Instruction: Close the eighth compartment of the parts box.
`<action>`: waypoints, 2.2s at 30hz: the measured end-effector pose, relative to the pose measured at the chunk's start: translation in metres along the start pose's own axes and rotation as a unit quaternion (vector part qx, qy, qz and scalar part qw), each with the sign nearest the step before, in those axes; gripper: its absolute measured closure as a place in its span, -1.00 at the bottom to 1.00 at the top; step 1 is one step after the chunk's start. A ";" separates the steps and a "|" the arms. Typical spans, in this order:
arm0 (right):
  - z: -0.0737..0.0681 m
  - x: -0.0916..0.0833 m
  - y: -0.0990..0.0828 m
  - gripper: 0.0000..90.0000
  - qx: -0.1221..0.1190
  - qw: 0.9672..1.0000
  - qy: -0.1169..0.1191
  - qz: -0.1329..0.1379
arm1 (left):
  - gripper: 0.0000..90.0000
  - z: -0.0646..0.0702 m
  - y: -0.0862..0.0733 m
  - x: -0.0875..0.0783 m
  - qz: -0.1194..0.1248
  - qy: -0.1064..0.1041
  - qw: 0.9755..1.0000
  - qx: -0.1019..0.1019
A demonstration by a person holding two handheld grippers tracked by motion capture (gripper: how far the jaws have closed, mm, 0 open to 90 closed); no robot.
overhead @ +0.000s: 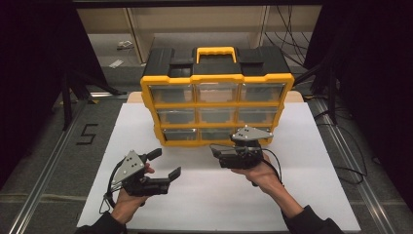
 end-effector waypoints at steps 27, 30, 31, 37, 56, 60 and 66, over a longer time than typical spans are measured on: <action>-0.005 -0.022 -0.011 -0.49 0.003 1.000 0.002 0.029 | -0.76 0.000 -0.001 0.000 -0.001 -0.001 1.000 -0.001; -0.006 -0.024 -0.012 -0.49 0.004 0.999 0.001 0.034 | -0.76 0.000 -0.001 0.000 0.000 -0.001 1.000 -0.001; -0.006 -0.025 -0.012 -0.49 0.004 0.999 0.002 0.036 | -0.76 0.000 -0.001 0.000 0.000 -0.001 1.000 -0.001; -0.007 -0.032 -0.014 -0.49 0.007 0.999 0.002 0.043 | -0.76 0.000 0.000 0.000 0.001 -0.001 1.000 0.000; -0.005 -0.053 -0.021 -0.49 0.003 0.997 -0.006 0.075 | -0.76 0.001 -0.001 0.000 0.000 -0.003 1.000 0.001; -0.005 -0.056 -0.023 -0.50 0.003 0.997 -0.007 0.076 | -0.76 0.001 -0.001 0.000 -0.001 -0.003 1.000 0.001; -0.003 -0.061 -0.023 -0.50 0.004 0.997 -0.007 0.083 | -0.76 0.001 -0.001 0.000 -0.001 -0.002 1.000 0.001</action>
Point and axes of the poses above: each handheld gripper's, and its own axes: x roughly forward along the jaws, y roughly out of its top, z roughly to its right, the point moved 5 cm from there along x, roughly forward along the jaws, and after that the axes turned 2 degrees about y, right-handed, at the moved point
